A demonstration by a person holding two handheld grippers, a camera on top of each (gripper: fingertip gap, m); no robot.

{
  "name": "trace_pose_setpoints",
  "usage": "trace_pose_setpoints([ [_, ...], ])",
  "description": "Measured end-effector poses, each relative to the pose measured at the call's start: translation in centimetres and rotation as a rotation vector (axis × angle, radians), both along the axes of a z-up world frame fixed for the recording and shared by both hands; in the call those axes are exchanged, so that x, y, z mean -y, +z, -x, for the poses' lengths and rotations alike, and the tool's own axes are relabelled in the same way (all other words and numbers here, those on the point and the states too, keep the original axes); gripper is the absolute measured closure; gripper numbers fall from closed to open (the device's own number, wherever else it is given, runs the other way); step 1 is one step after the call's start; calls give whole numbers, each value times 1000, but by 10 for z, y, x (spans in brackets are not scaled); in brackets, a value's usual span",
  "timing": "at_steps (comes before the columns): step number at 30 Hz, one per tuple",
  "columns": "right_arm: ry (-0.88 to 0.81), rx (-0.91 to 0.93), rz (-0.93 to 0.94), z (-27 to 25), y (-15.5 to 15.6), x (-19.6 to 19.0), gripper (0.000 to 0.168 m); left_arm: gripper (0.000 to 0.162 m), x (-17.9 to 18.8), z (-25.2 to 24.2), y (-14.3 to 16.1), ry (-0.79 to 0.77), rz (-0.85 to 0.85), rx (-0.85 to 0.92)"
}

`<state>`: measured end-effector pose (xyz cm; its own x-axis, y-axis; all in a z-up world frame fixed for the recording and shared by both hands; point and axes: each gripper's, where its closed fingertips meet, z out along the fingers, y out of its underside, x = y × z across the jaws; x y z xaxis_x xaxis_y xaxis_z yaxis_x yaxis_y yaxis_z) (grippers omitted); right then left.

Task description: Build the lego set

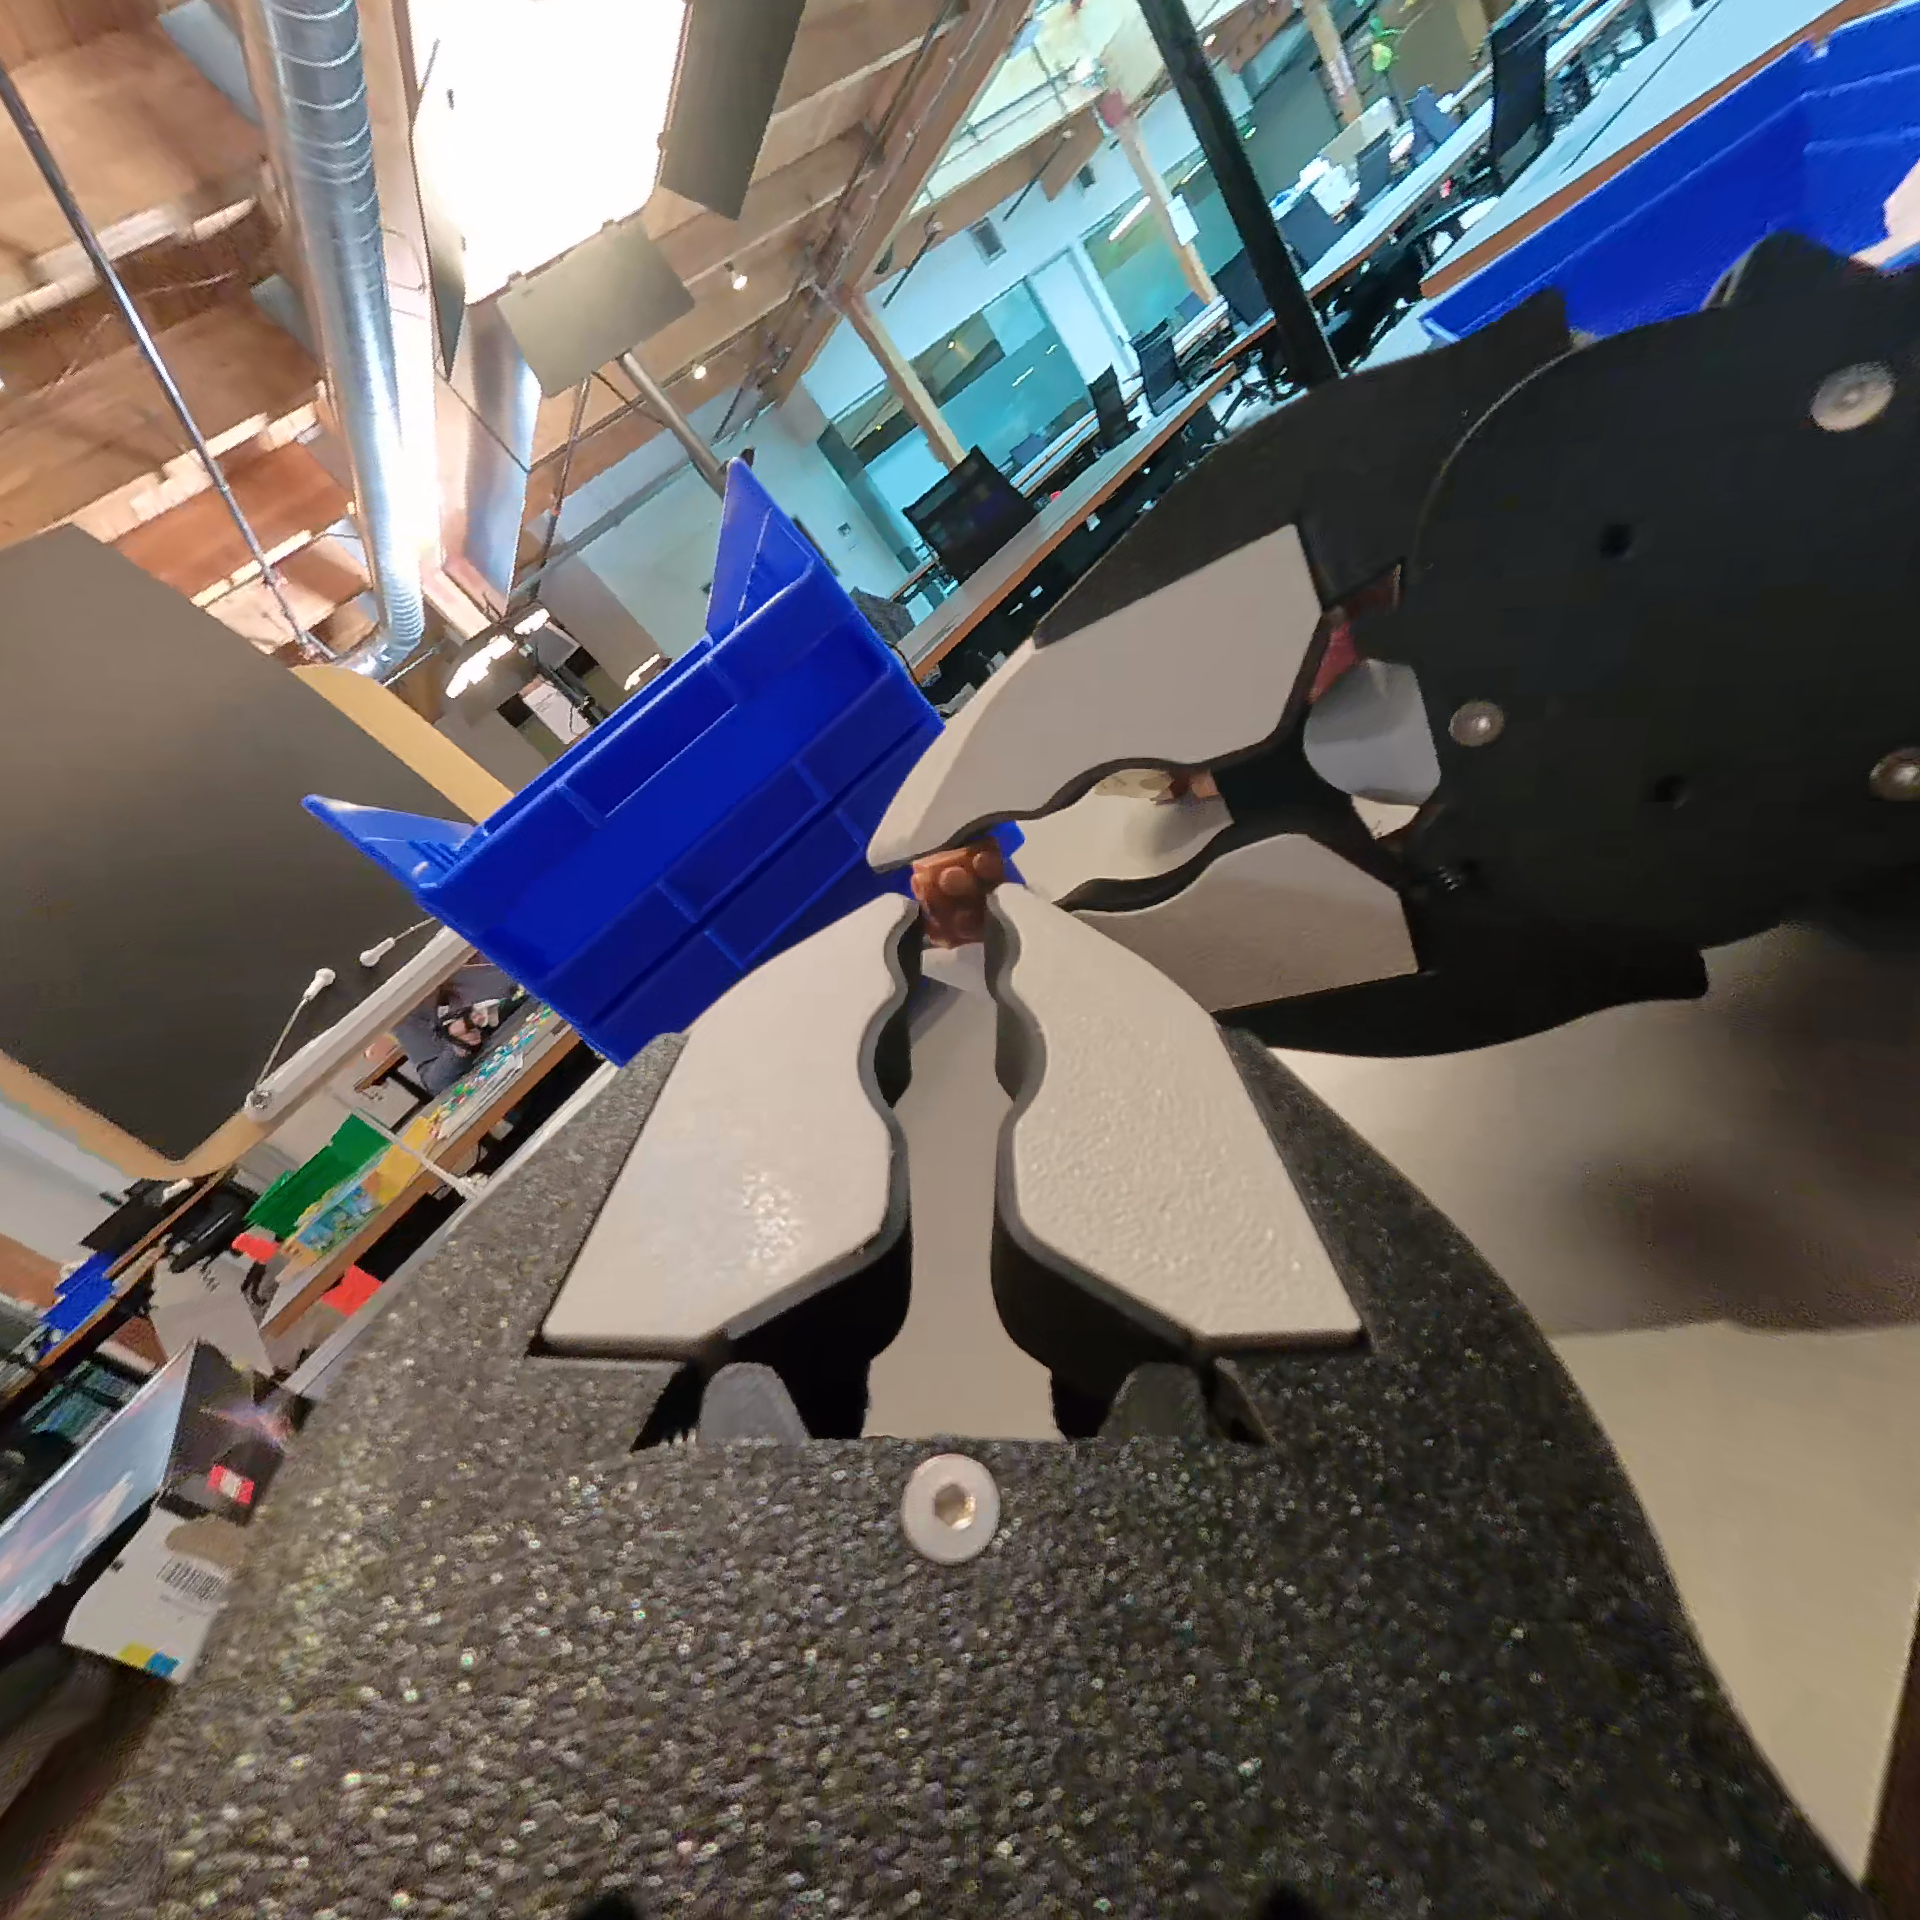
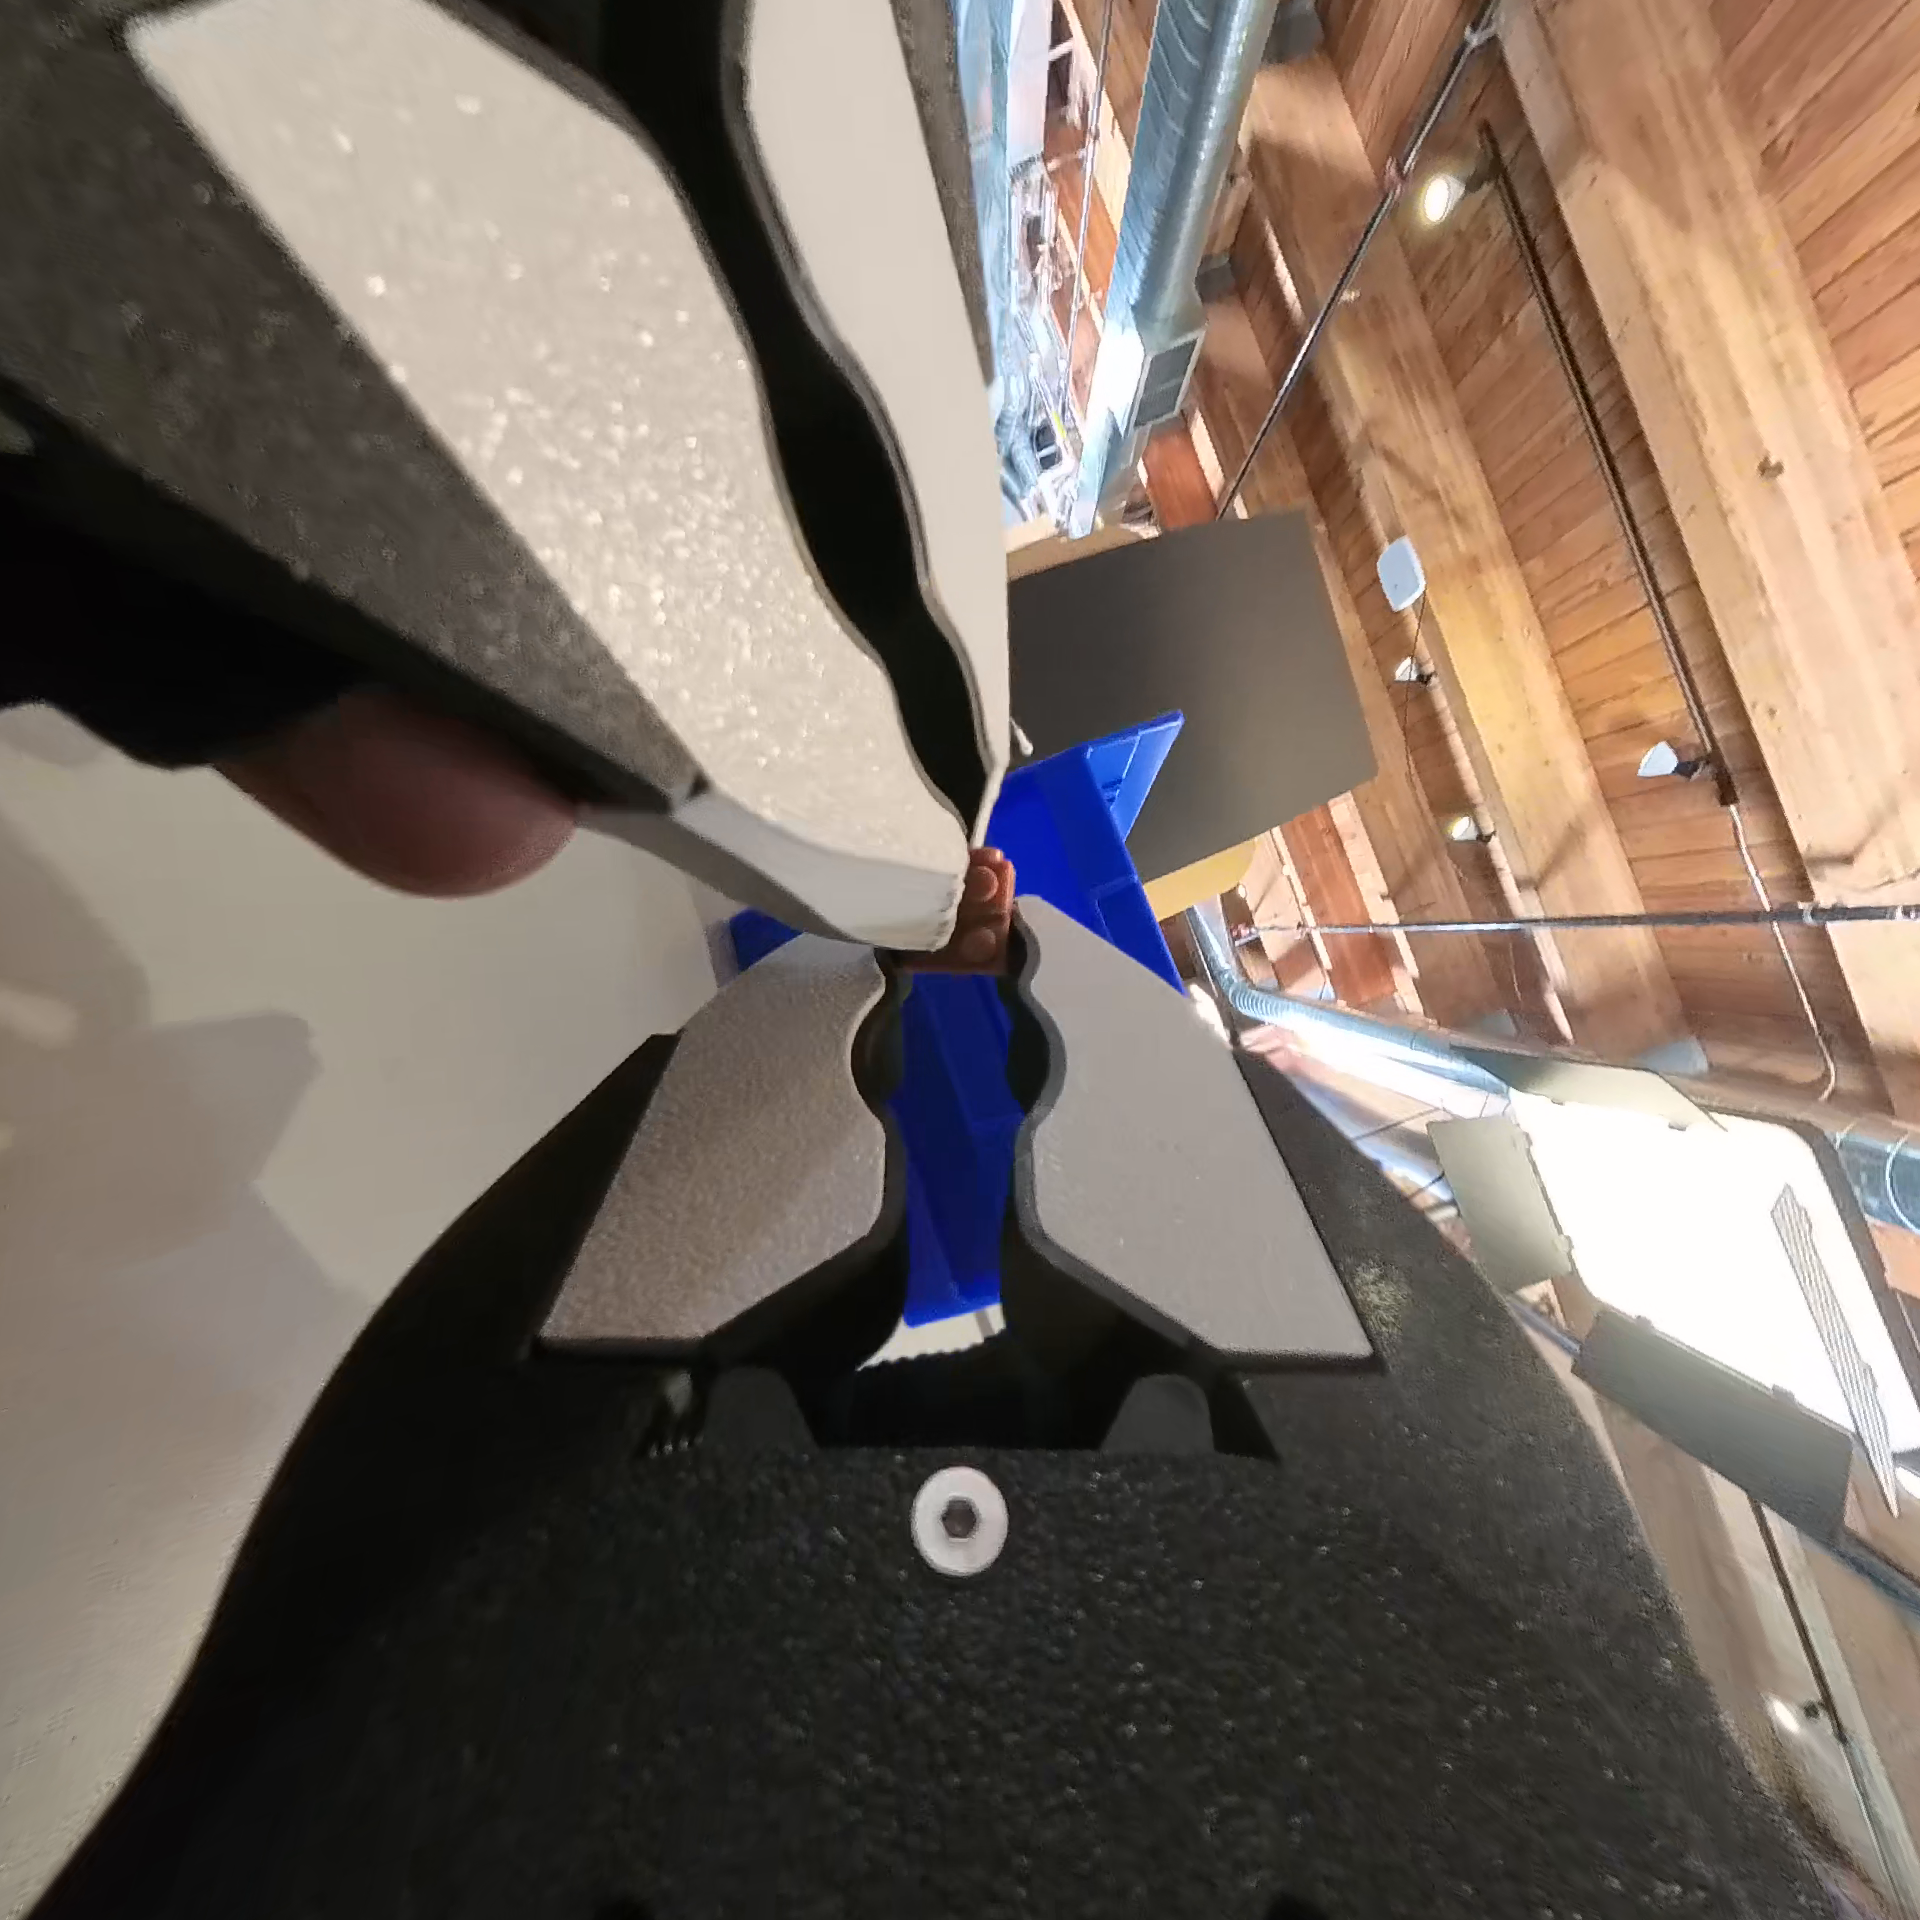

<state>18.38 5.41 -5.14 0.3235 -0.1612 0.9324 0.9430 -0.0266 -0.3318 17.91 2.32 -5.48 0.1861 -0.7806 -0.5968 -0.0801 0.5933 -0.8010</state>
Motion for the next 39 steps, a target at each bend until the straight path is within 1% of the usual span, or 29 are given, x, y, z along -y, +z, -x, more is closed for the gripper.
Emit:
trace_pose_setpoints([
  [3,-12,-32,5,-2,-1,1,153,151,1,-1,0,19,-2,6],
  [9,-39,-32,19,-4,-4,-1,153,151,0,-3,-2,48,-31,1],
  [15,-55,-15,24,-5,-5,-3,153,150,-2,-3,-2,45,-3,0],
  [24,-43,18,39,-3,-9,-3,153,152,-2,-2,-3,41,-20,-15],
  [31,-5,-35,35,-1,-7,-1,153,153,1,1,2,34,-113,-10],
  [37,-10,-38,55,-2,-10,-1,153,155,5,1,-1,23,-207,-36],
  [39,-16,-34,58,-3,-11,-1,154,157,9,1,-3,2,-212,-42],
])
